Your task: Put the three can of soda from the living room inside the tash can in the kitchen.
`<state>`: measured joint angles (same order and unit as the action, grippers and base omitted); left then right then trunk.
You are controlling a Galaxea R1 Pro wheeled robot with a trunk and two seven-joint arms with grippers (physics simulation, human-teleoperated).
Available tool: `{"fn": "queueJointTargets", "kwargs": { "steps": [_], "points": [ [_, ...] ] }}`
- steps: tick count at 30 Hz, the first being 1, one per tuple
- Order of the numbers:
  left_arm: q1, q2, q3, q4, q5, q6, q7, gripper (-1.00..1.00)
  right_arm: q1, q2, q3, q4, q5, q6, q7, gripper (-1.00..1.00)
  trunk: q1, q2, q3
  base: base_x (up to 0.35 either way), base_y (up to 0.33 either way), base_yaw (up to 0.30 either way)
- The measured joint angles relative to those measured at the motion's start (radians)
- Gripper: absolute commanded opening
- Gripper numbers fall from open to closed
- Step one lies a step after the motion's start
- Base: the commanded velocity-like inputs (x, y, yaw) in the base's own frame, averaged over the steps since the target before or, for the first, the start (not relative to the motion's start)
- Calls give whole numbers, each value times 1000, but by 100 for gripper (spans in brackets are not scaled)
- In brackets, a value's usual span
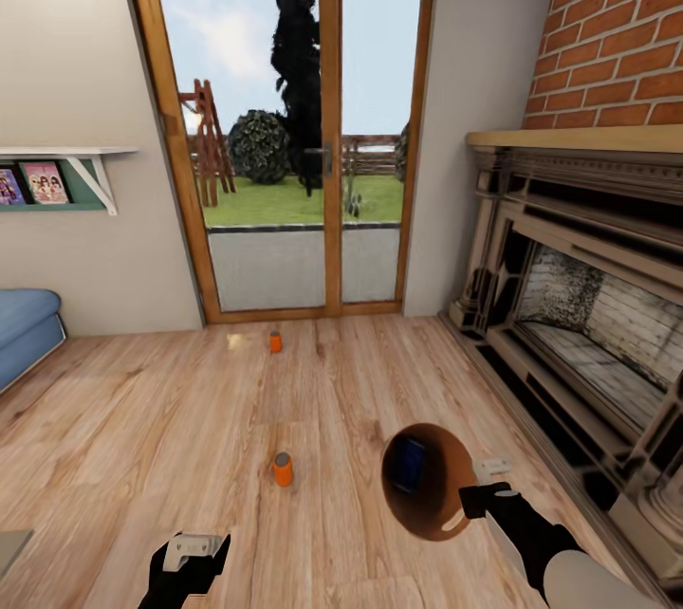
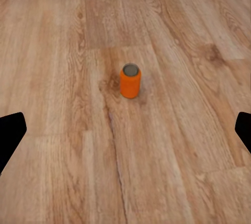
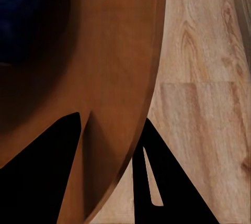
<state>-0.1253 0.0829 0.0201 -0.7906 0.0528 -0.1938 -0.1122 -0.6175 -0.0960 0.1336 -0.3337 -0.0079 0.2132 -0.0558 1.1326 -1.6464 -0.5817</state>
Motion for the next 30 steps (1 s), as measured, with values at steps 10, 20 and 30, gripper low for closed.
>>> {"fn": "queueJointTargets", "kwargs": {
  "steps": [10, 20, 30],
  "points": [
    [0, 0, 0, 2, -3, 0, -1, 100, 9, -7, 0, 0, -4, 0, -1, -100, 0, 0, 0, 296, 0, 0],
    [0, 0, 0, 3, -4, -2, -1, 100, 9, -7, 0, 0, -4, -1, 0, -100, 0, 0, 0, 322, 0, 0],
    [0, 0, 0, 5, -6, -2, -1, 100, 11, -4, 2, 4, -5, -1, 0, -100, 0, 0, 0, 324, 0, 0]
  ]
}}
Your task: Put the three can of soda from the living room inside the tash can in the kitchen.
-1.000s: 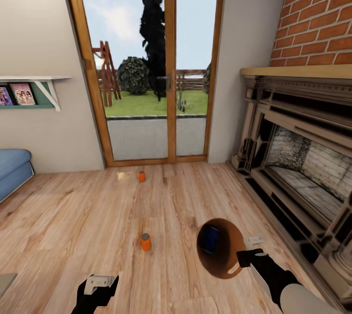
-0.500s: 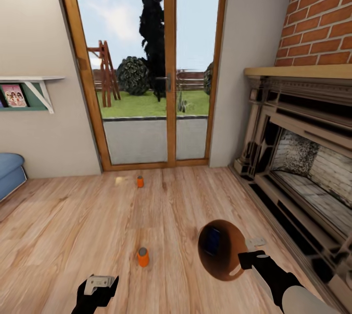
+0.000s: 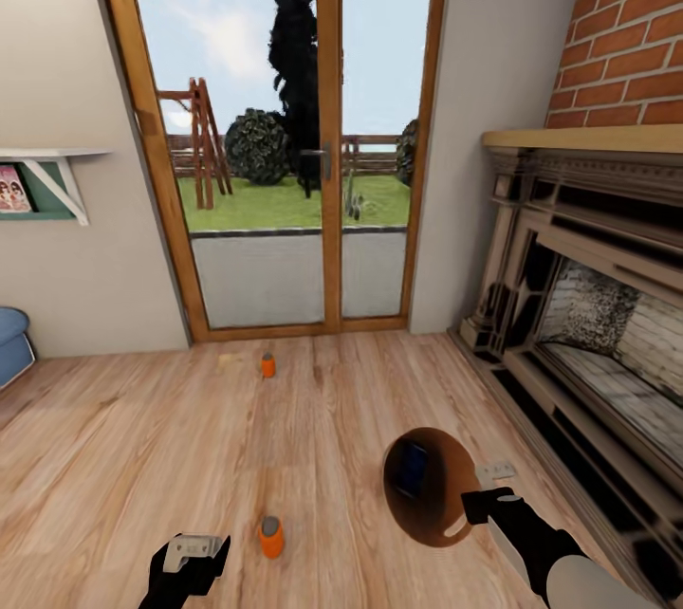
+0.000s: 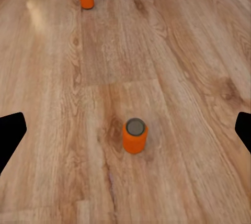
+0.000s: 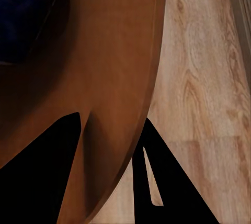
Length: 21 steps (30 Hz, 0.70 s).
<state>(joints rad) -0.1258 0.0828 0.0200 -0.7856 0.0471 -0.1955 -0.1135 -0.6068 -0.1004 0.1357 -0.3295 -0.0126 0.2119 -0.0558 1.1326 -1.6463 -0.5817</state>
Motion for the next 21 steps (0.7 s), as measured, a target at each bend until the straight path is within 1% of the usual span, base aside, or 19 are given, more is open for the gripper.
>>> {"fn": "queueJointTargets", "kwargs": {
  "steps": [15, 17, 21],
  "points": [
    [0, 0, 1, 0, 0, 0, 0, 100, 0, 4, 0, 5, 0, -2, -5, -100, 0, 0, 0, 319, 0, 0],
    [0, 0, 1, 0, 2, -1, 0, 100, 0, 5, -1, 5, 3, -2, -6, -100, 0, 0, 0, 183, 0, 0],
    [0, 0, 1, 0, 3, -2, -1, 100, 0, 7, 1, 6, 1, -1, -7, -100, 0, 0, 0, 69, 0, 0]
  ]
}}
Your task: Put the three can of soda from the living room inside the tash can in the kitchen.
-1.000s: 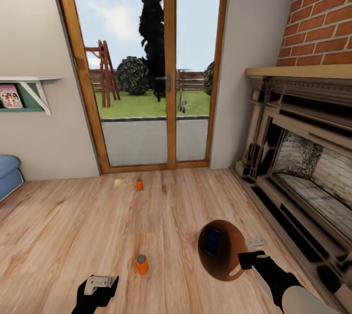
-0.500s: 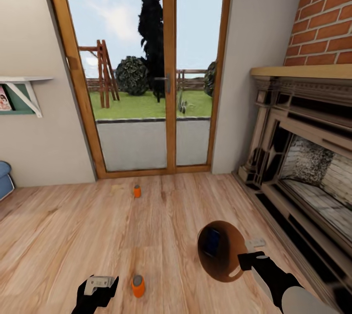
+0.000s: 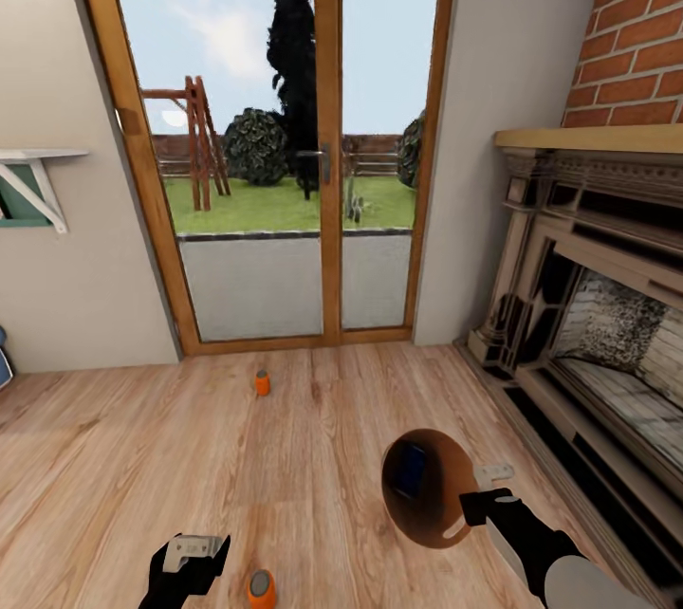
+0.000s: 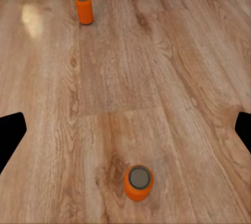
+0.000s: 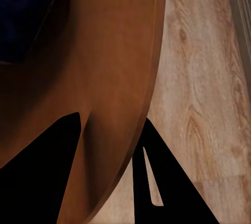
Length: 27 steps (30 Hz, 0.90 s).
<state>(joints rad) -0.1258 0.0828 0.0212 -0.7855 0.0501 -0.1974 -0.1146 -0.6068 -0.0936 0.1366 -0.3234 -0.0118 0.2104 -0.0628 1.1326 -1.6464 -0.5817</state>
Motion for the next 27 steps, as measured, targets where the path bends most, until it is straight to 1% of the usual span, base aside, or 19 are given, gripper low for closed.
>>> {"fn": "queueJointTargets", "kwargs": {
  "steps": [5, 8, 10, 11, 14, 15, 16, 17, 19, 20, 21, 23, 24, 25, 26, 27],
  "points": [
    [0, 0, 1, 0, 1, 2, 1, 100, 0, 3, 0, 1, 0, 0, -2, -100, 0, 0, 0, 23, 0, 0],
    [-1, 0, 4, 0, 15, 6, 4, 100, 0, 3, 0, 2, 1, 0, -2, -100, 0, 0, 0, 184, 0, 0],
    [-1, 2, 5, 0, 44, 8, 5, 100, 0, 3, 0, 2, -1, 0, -2, -100, 0, 0, 0, 262, 0, 0],
    [-2, 5, 5, 0, 71, 10, 5, 100, 0, 4, 0, 2, -1, 0, -2, -100, 0, 0, 0, 284, 0, 0],
    [-4, 7, 4, 4, 117, 16, 5, 100, 0, 4, 0, 2, -1, 0, -2, -100, 0, 0, 0, 298, 0, 0],
    [-8, 9, 4, 13, 140, 28, 9, 100, 0, 4, 0, 2, -1, 0, -2, -100, 0, 0, 0, 312, 0, 0],
    [-31, 10, 5, 30, 157, 60, 20, 100, 0, 5, 0, 2, -1, 1, -2, -100, 0, 0, 0, 313, 0, 0],
    [-43, 10, 5, 37, 164, 75, 26, 100, 0, 5, 0, 2, -1, 1, -2, -100, 0, 0, 0, 316, 0, 0],
    [-96, 12, 5, 52, 186, 146, 40, 100, 0, 5, 0, 2, -1, 1, -2, -100, 0, 0, 0, 318, 0, 0],
    [-139, 13, 5, 64, 207, 210, 47, 100, 0, 5, 0, 2, -1, 1, -2, -100, 0, 0, 0, 320, 0, 0],
    [-208, 13, 5, 101, 228, 295, 60, 100, 0, 5, 1, 2, -2, 1, -2, -100, 0, 0, 0, 320, 0, 0],
    [-263, 15, 4, 129, 236, 339, 76, 100, 0, 5, 0, 2, -1, 1, -2, -100, 0, 0, 0, 321, 0, 0],
    [-317, 16, 3, 152, 239, 378, 107, 100, 0, 5, 1, 2, -2, 1, -2, -100, 0, 0, 0, 321, 0, 0],
    [-372, 17, 2, 174, 242, 431, 156, 100, 0, 5, 1, 2, -2, 1, -2, -100, 0, 0, 0, 320, 0, 0],
    [-395, 17, 2, 185, 242, 462, 185, 100, 0, 4, 0, 2, -1, 1, -2, -100, 0, 0, 0, 255, 0, 0],
    [-456, 17, -2, 205, 244, 552, 263, 100, 0, 4, -1, 2, 0, 1, -2, -100, 0, 0, 0, 212, 0, 0]
  ]
}}
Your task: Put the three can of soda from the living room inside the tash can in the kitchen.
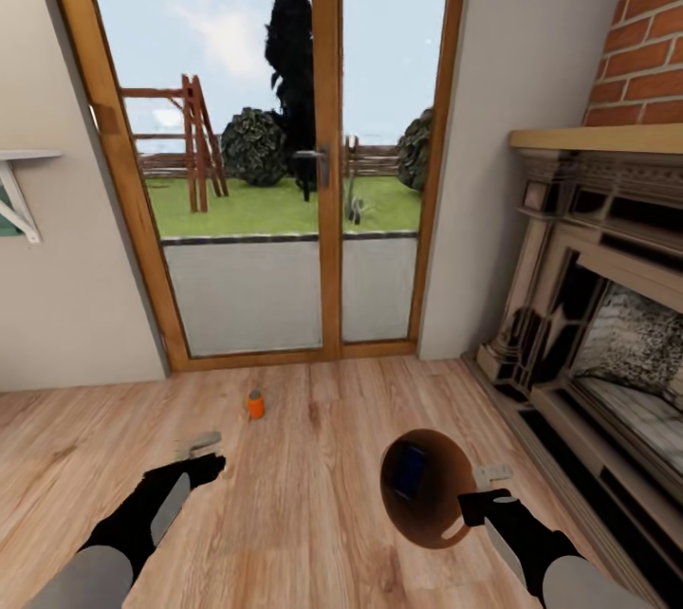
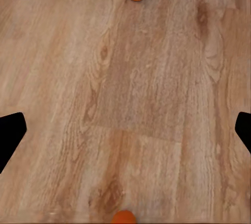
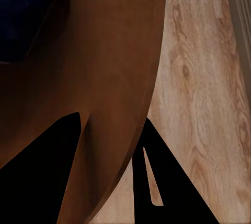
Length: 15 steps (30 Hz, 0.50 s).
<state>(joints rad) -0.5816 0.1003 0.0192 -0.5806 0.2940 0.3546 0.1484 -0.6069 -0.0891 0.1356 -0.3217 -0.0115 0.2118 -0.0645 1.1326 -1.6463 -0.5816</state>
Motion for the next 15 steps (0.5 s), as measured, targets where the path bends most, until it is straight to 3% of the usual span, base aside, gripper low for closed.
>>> {"fn": "queueJointTargets", "kwargs": {
  "steps": [5, 8, 15],
  "points": [
    [-118, -1, -7, 19, -1, 159, 103, 100, 1, 0, 1, 0, -2, 0, 1, -100, 0, 0, 0, 77, 0, 0],
    [-153, -2, -8, 26, -2, 249, 154, 100, 1, 0, 1, 0, -1, 0, 1, -100, 0, 0, 0, 13, 0, 0],
    [-161, -5, -8, 29, 1, 291, 173, 100, 3, 2, 4, 5, -2, 0, 1, -100, 0, 0, 0, 3, 0, 0]
  ]
}}
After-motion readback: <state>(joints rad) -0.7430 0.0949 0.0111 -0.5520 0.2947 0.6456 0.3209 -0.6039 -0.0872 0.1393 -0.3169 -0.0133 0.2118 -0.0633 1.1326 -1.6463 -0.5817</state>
